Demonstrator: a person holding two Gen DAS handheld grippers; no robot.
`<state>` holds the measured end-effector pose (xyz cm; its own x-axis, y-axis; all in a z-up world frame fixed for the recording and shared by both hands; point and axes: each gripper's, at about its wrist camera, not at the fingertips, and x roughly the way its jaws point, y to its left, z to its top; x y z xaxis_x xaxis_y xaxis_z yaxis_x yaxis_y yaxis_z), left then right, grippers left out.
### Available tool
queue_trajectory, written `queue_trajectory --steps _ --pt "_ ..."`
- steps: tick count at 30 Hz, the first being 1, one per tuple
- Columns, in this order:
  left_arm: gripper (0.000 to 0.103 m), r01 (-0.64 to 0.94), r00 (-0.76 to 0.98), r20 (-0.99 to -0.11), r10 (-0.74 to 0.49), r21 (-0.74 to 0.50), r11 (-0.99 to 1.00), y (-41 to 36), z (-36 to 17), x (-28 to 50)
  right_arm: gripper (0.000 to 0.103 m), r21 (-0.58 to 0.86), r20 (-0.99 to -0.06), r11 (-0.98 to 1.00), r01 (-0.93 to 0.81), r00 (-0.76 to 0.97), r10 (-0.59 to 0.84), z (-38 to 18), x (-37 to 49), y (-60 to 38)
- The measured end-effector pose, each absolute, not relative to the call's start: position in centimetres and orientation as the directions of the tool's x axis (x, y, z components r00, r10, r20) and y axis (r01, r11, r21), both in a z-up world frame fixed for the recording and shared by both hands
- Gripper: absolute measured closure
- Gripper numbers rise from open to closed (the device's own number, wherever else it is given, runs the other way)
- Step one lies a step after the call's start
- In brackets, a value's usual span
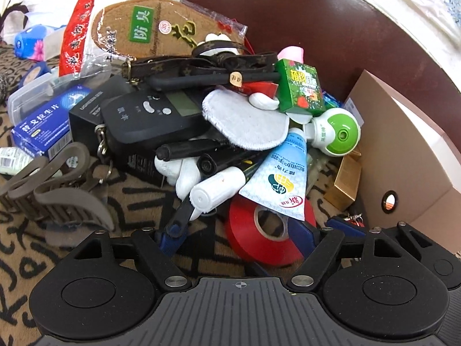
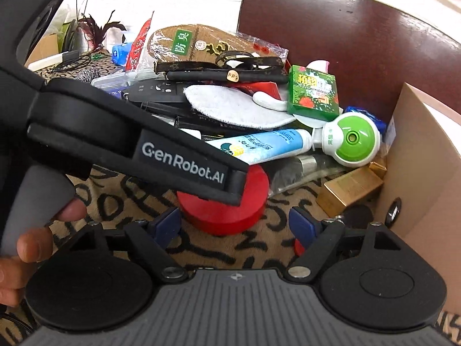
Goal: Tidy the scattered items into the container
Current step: 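Grasp the red tape roll with the left tool and lift it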
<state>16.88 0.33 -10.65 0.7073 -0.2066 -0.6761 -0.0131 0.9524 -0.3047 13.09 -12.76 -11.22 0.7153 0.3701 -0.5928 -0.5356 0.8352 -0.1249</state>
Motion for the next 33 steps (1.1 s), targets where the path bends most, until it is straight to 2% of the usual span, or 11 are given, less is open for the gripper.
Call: queue_trajectory --steps 2,4,6,10,12,13,14,22,27,33 --pt "0.020 -0.020 0.703 -0.682 -0.201 -0.301 0.954 0.3 -10.7 17.3 0.021 -0.108 -0.598 0.827 -0.552 0.700 0.389 -11.3 13.5 -12.6" --pt "0.027 -0.020 0.697 -0.696 -0.170 -0.257 0.966 -0.1 -10.6 17.7 0.029 -0.087 -0.602 0.814 -0.574 0.682 0.416 -11.3 13.6 -12.4" --pt "0.040 -0.002 0.699 -0.700 -0.146 -0.206 0.979 -0.6 -10.6 17.6 0.029 -0.102 -0.599 0.813 -0.573 0.688 0.409 -11.4 13.4 -12.1" --pt "0.049 0.023 0.687 -0.708 -0.161 -0.201 0.979 -0.7 -10.4 16.9 0.030 -0.080 -0.609 0.817 -0.571 0.677 0.413 -11.3 12.4 -12.5" --pt "0.061 0.032 0.675 -0.718 -0.167 -0.198 0.980 -0.8 -10.2 16.2 0.030 -0.073 -0.616 0.812 -0.579 0.666 0.420 -11.2 11.3 -13.0" --pt "0.072 0.057 0.661 -0.724 -0.197 -0.214 0.975 -0.9 -10.2 15.7 0.030 -0.069 -0.617 0.805 -0.590 0.659 0.430 -11.1 10.6 -13.4" --pt "0.068 0.065 0.650 -0.731 -0.208 -0.219 0.974 -1.1 -10.1 15.1 0.031 -0.076 -0.620 0.800 -0.595 0.657 0.429 -11.1 9.6 -13.7" --pt "0.067 0.234 0.623 -0.736 -0.267 -0.151 0.961 -5.0 -9.8 7.9 0.036 -0.013 -0.647 0.829 -0.560 0.637 0.420 -10.7 1.7 -18.5" --pt "0.073 0.280 0.604 -0.740 -0.295 -0.150 0.948 -6.4 -9.7 4.1 0.043 0.014 -0.652 0.853 -0.522 0.642 0.404 -10.6 -2.6 -20.6" --pt "0.073 0.315 0.582 -0.748 -0.318 -0.153 0.937 -6.7 -9.4 0.8 0.044 0.040 -0.653 0.856 -0.516 0.635 0.413 -10.6 -6.4 -21.5"
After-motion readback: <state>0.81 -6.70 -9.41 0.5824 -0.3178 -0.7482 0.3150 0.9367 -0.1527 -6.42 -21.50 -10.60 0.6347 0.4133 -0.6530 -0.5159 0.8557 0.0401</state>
